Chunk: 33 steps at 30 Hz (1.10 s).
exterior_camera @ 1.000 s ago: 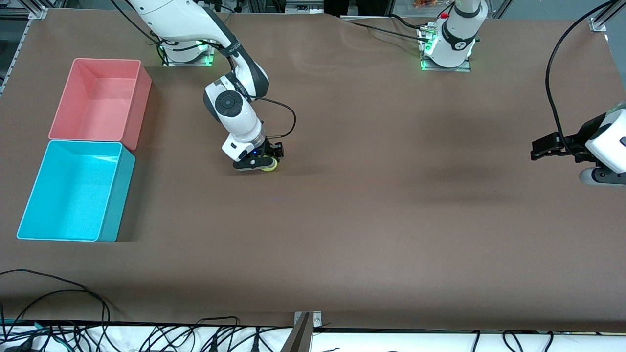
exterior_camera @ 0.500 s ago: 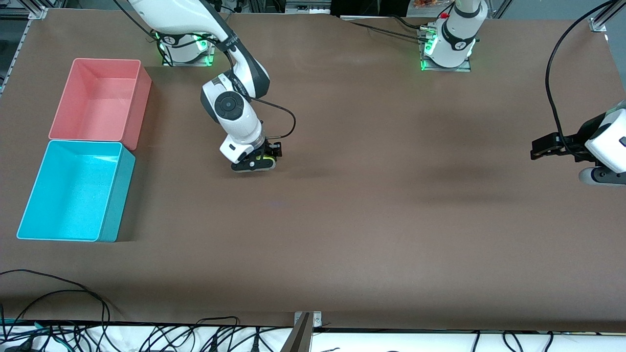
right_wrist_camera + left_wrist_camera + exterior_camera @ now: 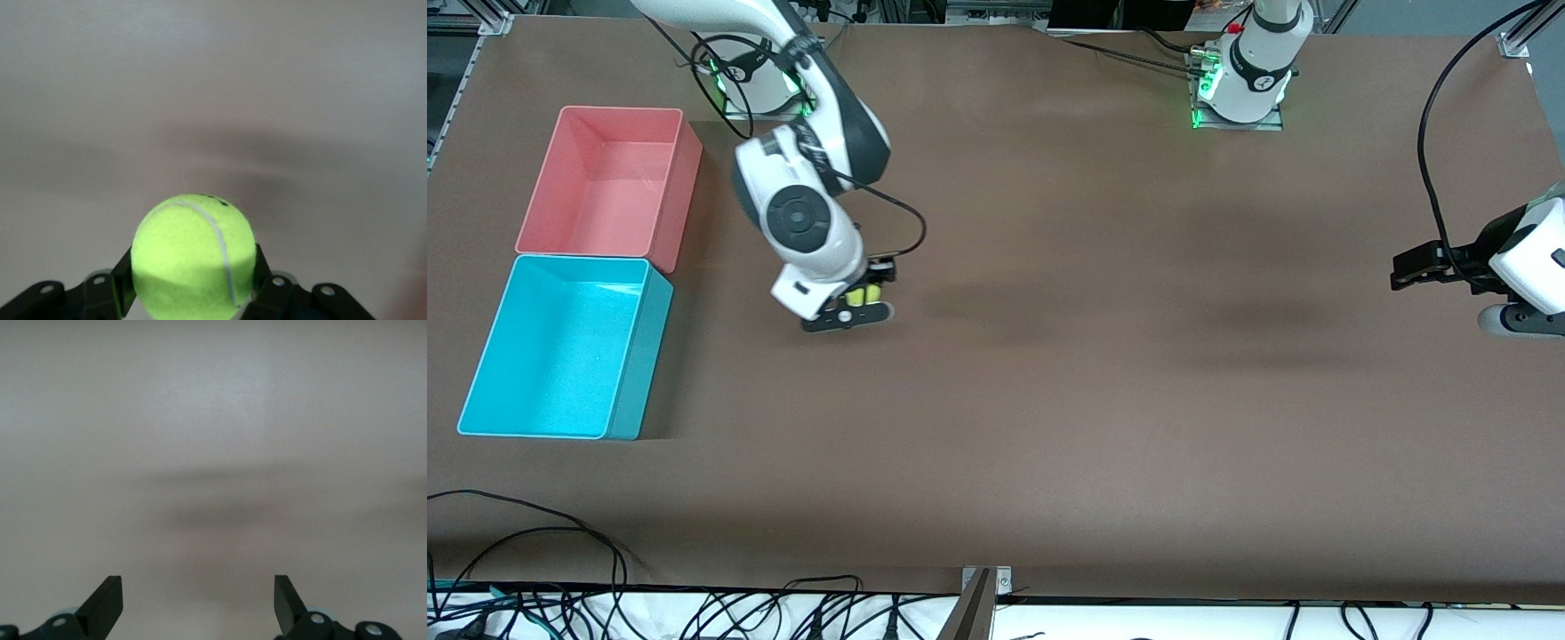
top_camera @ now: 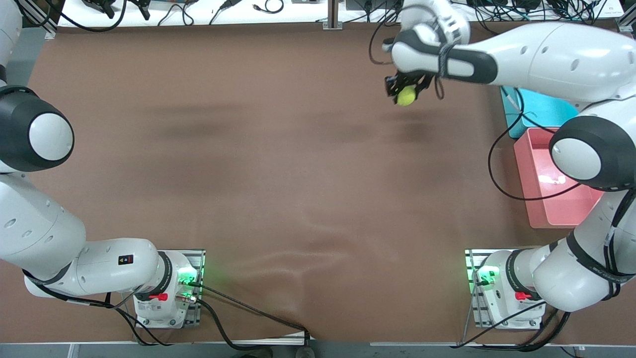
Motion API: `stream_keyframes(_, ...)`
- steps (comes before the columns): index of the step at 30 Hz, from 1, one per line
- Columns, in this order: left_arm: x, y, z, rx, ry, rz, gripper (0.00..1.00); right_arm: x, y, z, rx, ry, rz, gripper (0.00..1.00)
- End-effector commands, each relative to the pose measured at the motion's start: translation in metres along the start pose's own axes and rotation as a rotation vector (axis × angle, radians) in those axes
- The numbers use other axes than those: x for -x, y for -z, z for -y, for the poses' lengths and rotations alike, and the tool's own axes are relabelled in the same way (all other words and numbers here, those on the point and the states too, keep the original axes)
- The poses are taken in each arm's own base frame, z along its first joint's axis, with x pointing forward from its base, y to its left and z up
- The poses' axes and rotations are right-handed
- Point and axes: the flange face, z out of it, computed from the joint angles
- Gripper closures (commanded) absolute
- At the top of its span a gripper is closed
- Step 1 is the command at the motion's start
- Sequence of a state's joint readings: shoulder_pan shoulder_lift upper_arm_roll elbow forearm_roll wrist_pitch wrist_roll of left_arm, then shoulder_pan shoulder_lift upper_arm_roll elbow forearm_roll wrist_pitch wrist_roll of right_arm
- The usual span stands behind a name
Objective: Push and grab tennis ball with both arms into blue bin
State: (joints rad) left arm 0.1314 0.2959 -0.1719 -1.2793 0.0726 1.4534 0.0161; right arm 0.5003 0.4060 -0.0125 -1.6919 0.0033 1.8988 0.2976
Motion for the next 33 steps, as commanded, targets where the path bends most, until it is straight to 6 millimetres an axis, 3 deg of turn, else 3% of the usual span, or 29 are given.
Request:
stream_keyframes(1, 0.005, 0.006, -0.007, -0.005, -0.008, 0.002, 0.0, 0.008, 0.049, -0.053, 0.024, 0.016, 0.016, 0.72)
stream_keyframes(10, 0.005, 0.006, -0.007, -0.004, -0.009, 0.002, 0.0, 0.011, 0.076, -0.181, 0.031, 0.091, 0.034, 0.72)
stream_keyframes(17, 0.005, 0.006, -0.006, -0.004, -0.007, 0.002, 0.0, 0.016, 0.072, -0.28, 0.037, 0.165, 0.037, 0.72)
stream_keyframes(23, 0.005, 0.006, -0.008, 0.002, -0.009, 0.002, 0.0, 0.017, 0.042, -0.346, 0.032, 0.153, 0.066, 0.72)
stream_keyframes(28, 0.005, 0.009, -0.003, 0.005, 0.0, -0.003, 0.0, 0.019, -0.002, -0.403, 0.017, 0.15, 0.089, 0.72)
stream_keyframes(33, 0.006, 0.011, 0.002, 0.008, 0.009, -0.008, 0.0, 0.02, -0.039, -0.437, -0.018, 0.156, 0.1, 0.72)
